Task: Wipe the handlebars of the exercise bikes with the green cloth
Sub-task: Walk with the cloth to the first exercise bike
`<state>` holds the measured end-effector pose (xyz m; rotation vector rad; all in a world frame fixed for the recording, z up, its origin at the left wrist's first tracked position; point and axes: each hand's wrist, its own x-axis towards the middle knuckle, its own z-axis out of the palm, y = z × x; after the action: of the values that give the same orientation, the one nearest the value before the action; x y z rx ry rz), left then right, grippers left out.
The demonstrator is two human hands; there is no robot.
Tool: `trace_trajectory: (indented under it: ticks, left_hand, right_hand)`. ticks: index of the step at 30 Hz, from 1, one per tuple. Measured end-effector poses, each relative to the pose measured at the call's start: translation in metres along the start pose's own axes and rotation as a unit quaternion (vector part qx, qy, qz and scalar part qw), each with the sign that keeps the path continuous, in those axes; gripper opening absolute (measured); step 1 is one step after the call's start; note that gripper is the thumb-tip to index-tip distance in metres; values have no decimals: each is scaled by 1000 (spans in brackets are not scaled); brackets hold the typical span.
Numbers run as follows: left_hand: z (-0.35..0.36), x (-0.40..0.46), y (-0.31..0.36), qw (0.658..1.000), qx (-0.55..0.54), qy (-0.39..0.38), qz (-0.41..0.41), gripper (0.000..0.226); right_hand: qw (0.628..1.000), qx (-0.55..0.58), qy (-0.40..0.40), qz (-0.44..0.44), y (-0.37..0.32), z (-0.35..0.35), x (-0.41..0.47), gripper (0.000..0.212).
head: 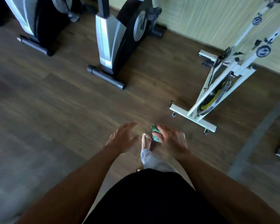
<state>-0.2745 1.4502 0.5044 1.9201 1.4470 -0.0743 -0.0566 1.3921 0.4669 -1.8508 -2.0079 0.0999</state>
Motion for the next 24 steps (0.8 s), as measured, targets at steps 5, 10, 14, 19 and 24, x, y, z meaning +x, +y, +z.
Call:
trace_trajectory:
  ticks: [5, 10, 14, 19, 24]
  left_hand:
    - [-44, 87, 5, 1000, 11, 1, 10, 63]
    - [-96, 168, 23, 1000, 11, 11, 2, 62]
    - [-131, 220, 36, 1000, 11, -6, 10, 64]
    - [-161, 299, 37, 999, 22, -40, 18, 73]
    - [-200, 382, 52, 997, 27, -61, 46, 71]
  right_hand:
    - [1000, -4, 13, 8, 32, 23, 93, 33]
    - [1000, 9, 1, -8, 67, 32, 188, 32]
    - [999, 38, 5, -16, 89, 38, 247, 31]
    - [999, 36, 19, 24, 114, 49, 307, 36]
    - [996, 28, 29, 86, 142, 61, 374, 40]
